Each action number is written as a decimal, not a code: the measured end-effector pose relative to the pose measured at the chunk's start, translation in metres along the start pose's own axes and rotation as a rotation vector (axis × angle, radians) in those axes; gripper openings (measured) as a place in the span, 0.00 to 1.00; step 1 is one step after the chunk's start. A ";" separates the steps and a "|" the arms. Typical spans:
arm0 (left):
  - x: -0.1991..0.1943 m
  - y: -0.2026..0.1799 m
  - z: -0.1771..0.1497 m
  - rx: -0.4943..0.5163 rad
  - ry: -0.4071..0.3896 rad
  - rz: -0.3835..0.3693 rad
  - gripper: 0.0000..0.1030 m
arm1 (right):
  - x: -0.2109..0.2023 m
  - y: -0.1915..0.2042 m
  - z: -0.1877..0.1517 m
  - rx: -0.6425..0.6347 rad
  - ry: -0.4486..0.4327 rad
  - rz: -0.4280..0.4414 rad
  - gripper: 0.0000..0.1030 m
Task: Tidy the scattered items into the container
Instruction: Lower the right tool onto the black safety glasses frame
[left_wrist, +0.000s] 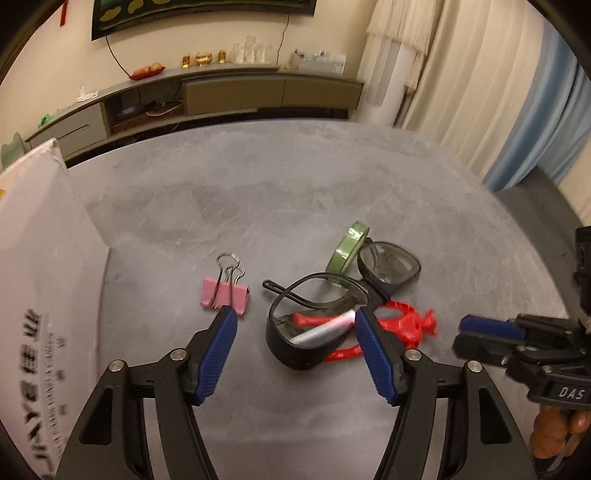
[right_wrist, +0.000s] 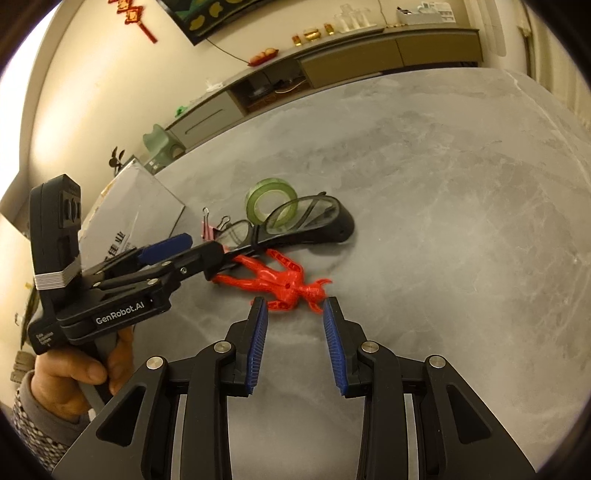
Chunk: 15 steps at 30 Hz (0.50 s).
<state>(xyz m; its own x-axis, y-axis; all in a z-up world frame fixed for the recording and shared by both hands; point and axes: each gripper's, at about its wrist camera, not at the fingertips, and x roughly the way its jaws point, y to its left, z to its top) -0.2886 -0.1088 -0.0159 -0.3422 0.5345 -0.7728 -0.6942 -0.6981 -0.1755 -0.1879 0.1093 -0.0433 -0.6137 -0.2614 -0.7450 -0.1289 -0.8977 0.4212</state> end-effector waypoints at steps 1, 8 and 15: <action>0.002 0.002 0.000 -0.006 -0.009 -0.012 0.69 | 0.003 0.000 0.001 -0.004 0.002 -0.005 0.33; 0.018 -0.014 -0.008 0.071 0.037 -0.086 0.72 | 0.015 0.003 0.003 -0.031 0.009 -0.046 0.35; 0.012 -0.025 -0.009 0.149 0.146 -0.230 0.74 | 0.005 -0.002 0.010 -0.050 0.050 -0.043 0.41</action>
<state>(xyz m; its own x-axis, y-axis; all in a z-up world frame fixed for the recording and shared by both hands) -0.2698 -0.0897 -0.0262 -0.0786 0.5886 -0.8046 -0.8319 -0.4835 -0.2724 -0.1981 0.1134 -0.0424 -0.5684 -0.2389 -0.7873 -0.1146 -0.9246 0.3633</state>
